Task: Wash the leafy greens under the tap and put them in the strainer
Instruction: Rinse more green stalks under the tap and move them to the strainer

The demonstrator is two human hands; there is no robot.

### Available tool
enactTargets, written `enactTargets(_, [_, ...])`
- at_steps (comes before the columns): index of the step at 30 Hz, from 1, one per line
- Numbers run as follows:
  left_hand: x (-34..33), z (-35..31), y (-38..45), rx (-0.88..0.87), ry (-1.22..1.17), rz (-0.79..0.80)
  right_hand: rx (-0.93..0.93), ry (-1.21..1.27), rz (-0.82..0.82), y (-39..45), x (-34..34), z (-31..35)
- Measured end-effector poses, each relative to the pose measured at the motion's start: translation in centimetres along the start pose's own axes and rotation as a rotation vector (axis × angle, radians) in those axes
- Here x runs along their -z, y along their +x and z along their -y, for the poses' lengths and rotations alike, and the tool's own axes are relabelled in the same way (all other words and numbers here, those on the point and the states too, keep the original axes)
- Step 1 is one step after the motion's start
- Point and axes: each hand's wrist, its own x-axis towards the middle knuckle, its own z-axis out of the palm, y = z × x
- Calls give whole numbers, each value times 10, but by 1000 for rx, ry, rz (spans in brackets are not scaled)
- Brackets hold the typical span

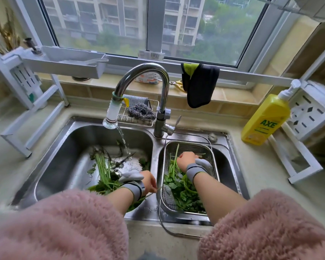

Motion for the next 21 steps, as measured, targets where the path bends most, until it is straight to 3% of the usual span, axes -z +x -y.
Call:
enactTargets(5, [20,15,-2,-27,-143,-233,112,157,28,-13,7,23])
enactTargets(8, [46,39,-7,2,-444,-438,215,326,48,-16,2,54])
enactTargets(12, [88,77,-20,79,-786,-584,367,612,140,-17,-9,110])
enactTargets(17, [124,113,-30,61,-1000,-487,381,932,256,-27,-8,178])
enactTargets(21, [138,120,-22,45,-1014,-399,338,904,118,-21,-11,194])
